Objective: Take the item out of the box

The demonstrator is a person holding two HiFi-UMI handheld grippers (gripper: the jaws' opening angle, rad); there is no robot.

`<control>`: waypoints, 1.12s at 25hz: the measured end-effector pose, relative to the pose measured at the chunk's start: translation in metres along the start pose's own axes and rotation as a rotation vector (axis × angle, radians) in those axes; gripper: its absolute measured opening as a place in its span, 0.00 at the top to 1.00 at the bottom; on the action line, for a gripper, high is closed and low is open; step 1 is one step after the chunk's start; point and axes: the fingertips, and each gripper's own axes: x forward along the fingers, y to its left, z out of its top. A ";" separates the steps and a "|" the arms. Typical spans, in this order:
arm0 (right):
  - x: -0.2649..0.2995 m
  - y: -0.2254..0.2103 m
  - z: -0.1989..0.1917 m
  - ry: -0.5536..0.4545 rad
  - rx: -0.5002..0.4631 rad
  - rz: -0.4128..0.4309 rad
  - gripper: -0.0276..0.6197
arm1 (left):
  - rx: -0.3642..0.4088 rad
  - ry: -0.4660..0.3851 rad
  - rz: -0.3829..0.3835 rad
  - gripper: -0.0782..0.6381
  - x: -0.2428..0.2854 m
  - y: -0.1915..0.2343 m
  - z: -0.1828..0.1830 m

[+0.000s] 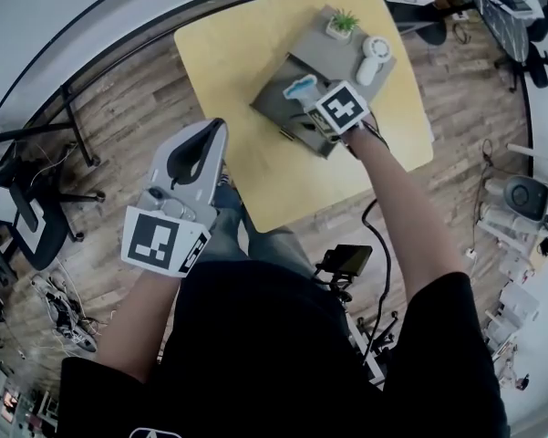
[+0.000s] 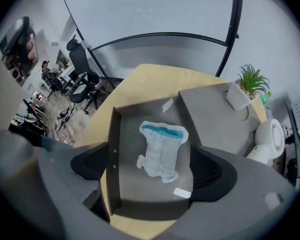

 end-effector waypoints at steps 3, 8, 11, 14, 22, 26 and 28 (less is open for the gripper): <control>0.009 -0.006 -0.006 0.031 0.025 -0.003 0.19 | -0.003 0.030 -0.006 0.89 -0.001 -0.004 -0.008; 0.026 -0.006 -0.015 0.093 0.055 -0.005 0.31 | -0.015 0.079 -0.008 0.89 -0.008 -0.002 -0.023; 0.031 -0.007 -0.014 0.096 0.052 -0.018 0.47 | -0.018 0.072 -0.005 0.89 -0.011 -0.001 -0.025; 0.032 -0.008 -0.019 0.126 0.065 -0.033 0.56 | -0.024 0.095 -0.001 0.89 -0.014 0.001 -0.029; 0.037 -0.006 -0.029 0.188 0.092 -0.041 0.75 | -0.027 0.104 0.002 0.89 -0.015 0.001 -0.031; 0.033 -0.009 -0.030 0.178 0.109 -0.055 0.78 | -0.026 0.100 0.001 0.89 -0.016 -0.001 -0.030; 0.027 -0.011 -0.029 0.168 0.110 -0.064 0.78 | -0.023 0.097 0.000 0.89 -0.016 0.000 -0.028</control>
